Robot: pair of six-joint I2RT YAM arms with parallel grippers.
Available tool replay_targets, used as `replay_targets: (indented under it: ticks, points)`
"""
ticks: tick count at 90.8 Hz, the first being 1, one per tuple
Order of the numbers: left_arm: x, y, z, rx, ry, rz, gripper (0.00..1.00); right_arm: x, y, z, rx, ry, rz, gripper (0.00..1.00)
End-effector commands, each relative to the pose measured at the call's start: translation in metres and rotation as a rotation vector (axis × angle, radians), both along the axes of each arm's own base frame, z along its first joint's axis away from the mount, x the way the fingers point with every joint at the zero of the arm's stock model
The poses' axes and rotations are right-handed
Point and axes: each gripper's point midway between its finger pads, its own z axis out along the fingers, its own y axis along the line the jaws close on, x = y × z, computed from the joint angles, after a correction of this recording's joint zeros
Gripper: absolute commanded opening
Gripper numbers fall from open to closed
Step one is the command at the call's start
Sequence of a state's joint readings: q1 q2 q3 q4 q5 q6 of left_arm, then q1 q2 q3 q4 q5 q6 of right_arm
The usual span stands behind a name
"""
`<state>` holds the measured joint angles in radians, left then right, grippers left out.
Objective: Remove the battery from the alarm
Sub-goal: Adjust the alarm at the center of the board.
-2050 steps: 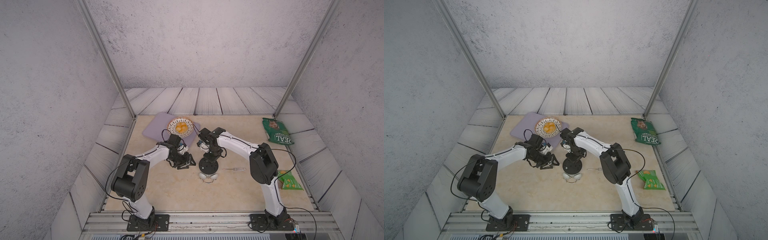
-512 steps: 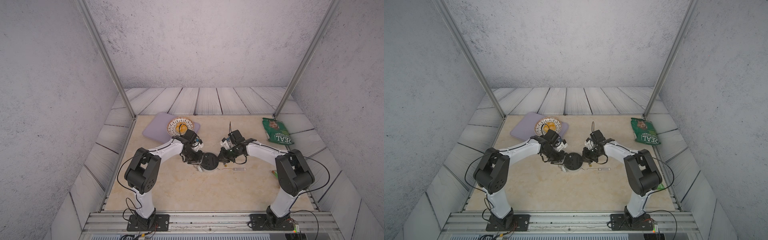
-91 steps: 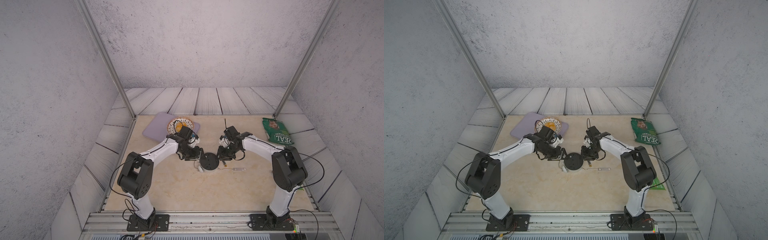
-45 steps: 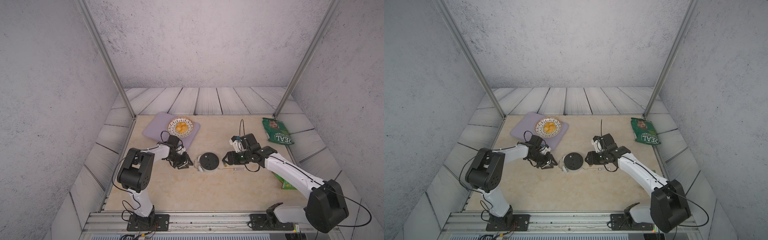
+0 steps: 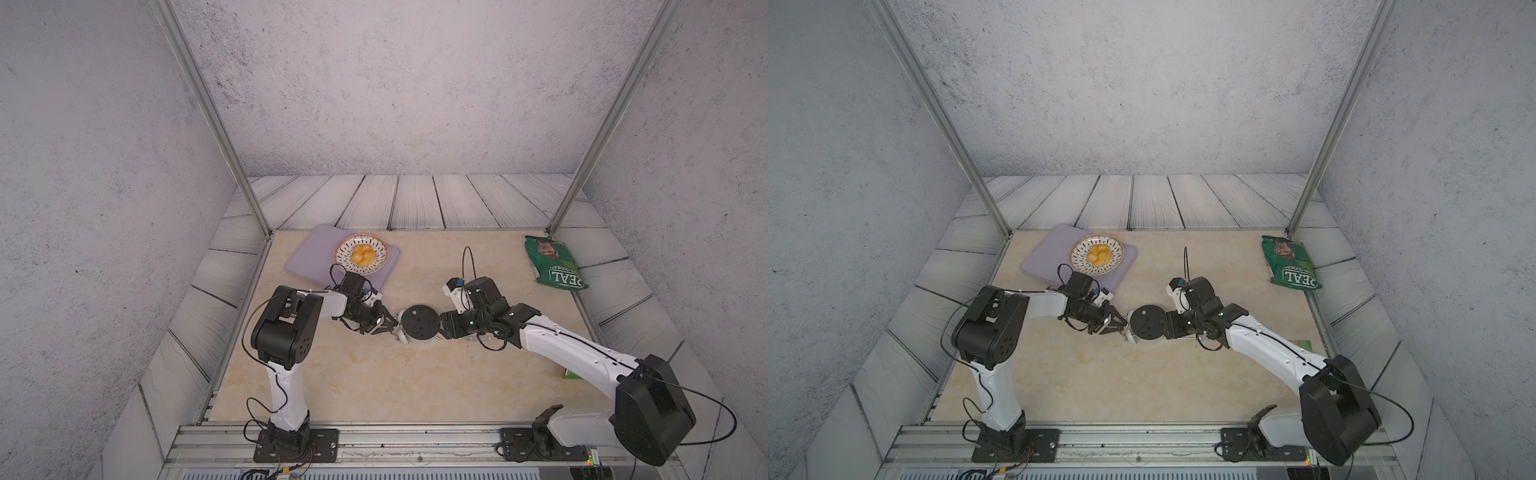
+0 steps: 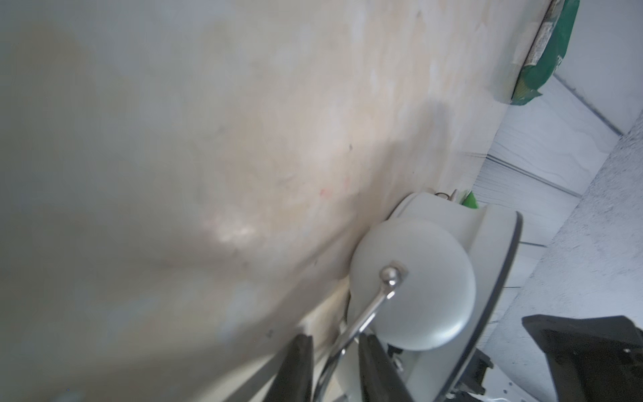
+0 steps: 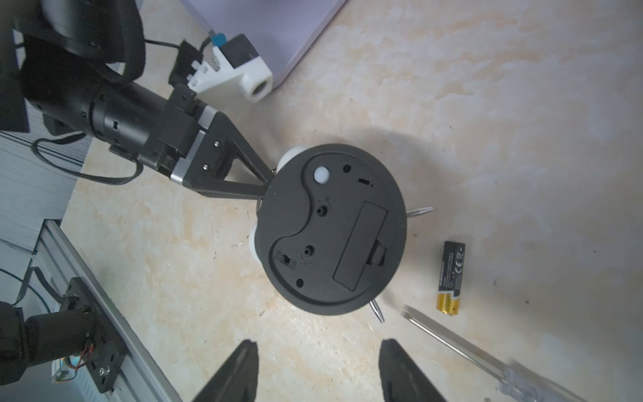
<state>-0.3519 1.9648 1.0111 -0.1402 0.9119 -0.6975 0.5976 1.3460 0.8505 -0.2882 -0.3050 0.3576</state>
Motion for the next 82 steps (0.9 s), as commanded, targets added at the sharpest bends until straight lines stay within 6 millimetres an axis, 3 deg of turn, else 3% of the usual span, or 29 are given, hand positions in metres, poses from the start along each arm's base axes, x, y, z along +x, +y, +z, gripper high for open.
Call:
replay_targets:
  ticks: [1, 8, 18, 31, 55, 57, 60, 82]
  points:
    - [0.002, 0.0, -0.001, -0.007, 0.018, 0.018, 0.11, 0.008, 0.008, -0.008, -0.025, -0.097, 0.044, 0.64]
    - [0.005, 0.014, 0.013, 0.008, -0.017, 0.052, 0.0, 0.006, 0.018, -0.008, -0.032, -0.171, 0.114, 0.68]
    - [0.008, 0.031, 0.041, 0.022, -0.049, 0.099, 0.0, 0.008, 0.028, -0.009, -0.084, -0.283, 0.189, 0.71]
    - [0.005, 0.037, 0.07, 0.048, -0.086, 0.095, 0.0, 0.005, 0.046, -0.012, -0.228, -0.57, 0.341, 0.75]
    - [-0.004, 0.042, 0.087, 0.06, -0.062, 0.135, 0.0, 0.029, 0.084, -0.027, -0.443, -0.884, 0.424, 0.8]
    - [-0.003, 0.041, 0.089, 0.057, -0.063, 0.14, 0.0, 0.03, 0.089, -0.024, -0.442, -0.911, 0.416, 0.89]
    - [-0.003, 0.041, 0.091, 0.054, -0.064, 0.145, 0.0, 0.032, 0.095, -0.028, -0.449, -0.931, 0.415, 0.92]
    - [-0.003, 0.042, 0.099, 0.056, -0.065, 0.184, 0.0, 0.042, 0.119, -0.041, -0.463, -1.071, 0.327, 0.92]
